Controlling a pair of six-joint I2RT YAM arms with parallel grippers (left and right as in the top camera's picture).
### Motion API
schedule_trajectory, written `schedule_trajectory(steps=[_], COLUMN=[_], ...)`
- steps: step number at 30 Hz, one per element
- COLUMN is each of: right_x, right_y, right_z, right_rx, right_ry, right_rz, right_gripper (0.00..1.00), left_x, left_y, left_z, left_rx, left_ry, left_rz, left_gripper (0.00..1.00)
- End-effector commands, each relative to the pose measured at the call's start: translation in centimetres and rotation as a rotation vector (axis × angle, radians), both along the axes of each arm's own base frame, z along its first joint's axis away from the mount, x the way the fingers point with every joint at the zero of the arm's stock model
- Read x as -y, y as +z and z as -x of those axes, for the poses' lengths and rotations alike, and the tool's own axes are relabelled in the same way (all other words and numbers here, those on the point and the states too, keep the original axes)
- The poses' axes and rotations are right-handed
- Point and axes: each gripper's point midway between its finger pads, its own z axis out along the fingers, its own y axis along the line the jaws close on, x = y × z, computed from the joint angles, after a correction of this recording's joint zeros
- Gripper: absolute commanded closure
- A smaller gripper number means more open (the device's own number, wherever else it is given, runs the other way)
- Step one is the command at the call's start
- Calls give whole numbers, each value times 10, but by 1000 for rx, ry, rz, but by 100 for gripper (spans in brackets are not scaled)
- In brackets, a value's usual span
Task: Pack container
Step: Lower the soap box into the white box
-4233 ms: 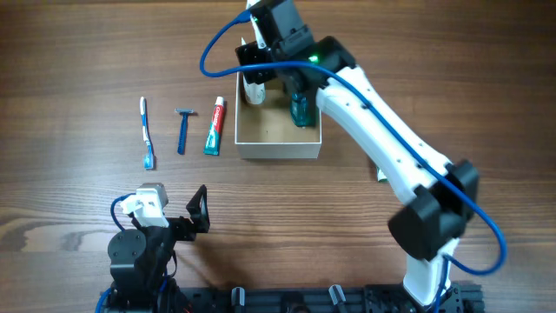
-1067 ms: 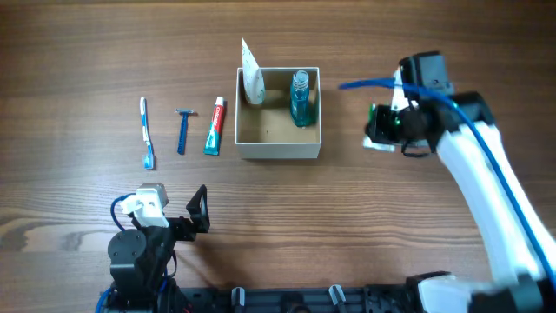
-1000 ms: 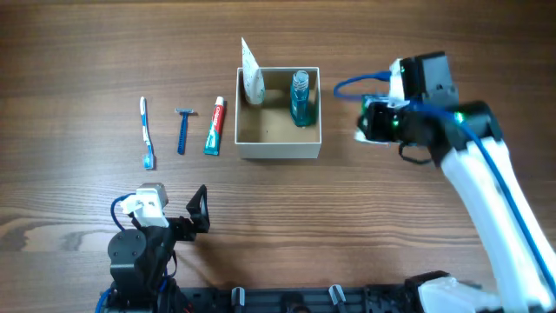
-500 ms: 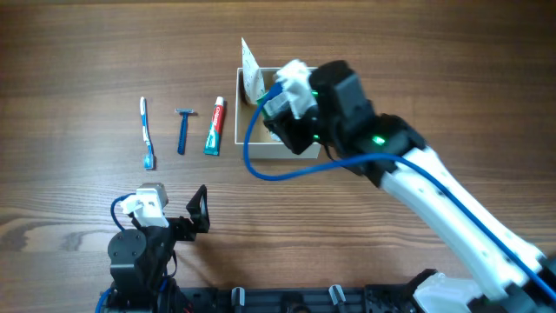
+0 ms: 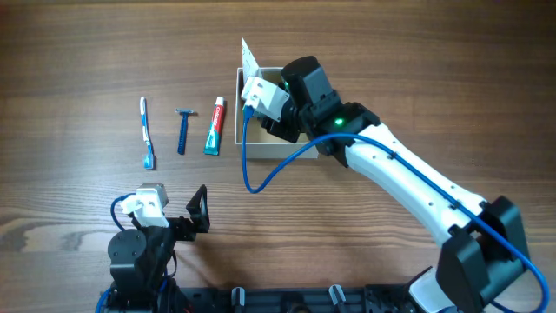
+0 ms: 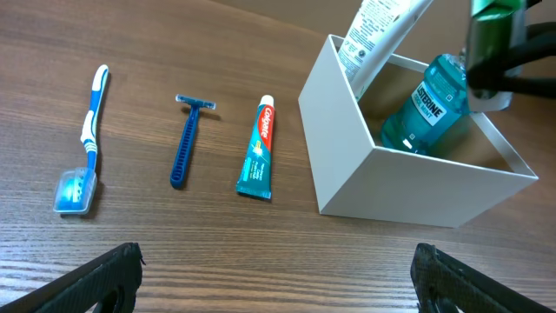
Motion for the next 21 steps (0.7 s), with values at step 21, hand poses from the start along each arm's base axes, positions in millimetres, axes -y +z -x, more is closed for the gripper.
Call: schedule_trajectory(steps=[21], right_x=[1], right_y=[-70], right_z=[-10], right_rx=[-88], right_ry=[1], right_rz=[119], right_gripper=[95], left_x=[9], left_y=[-8], left_z=[2], left_rx=[-19], left_ry=[-52], left_rz=[7], left_gripper=[0])
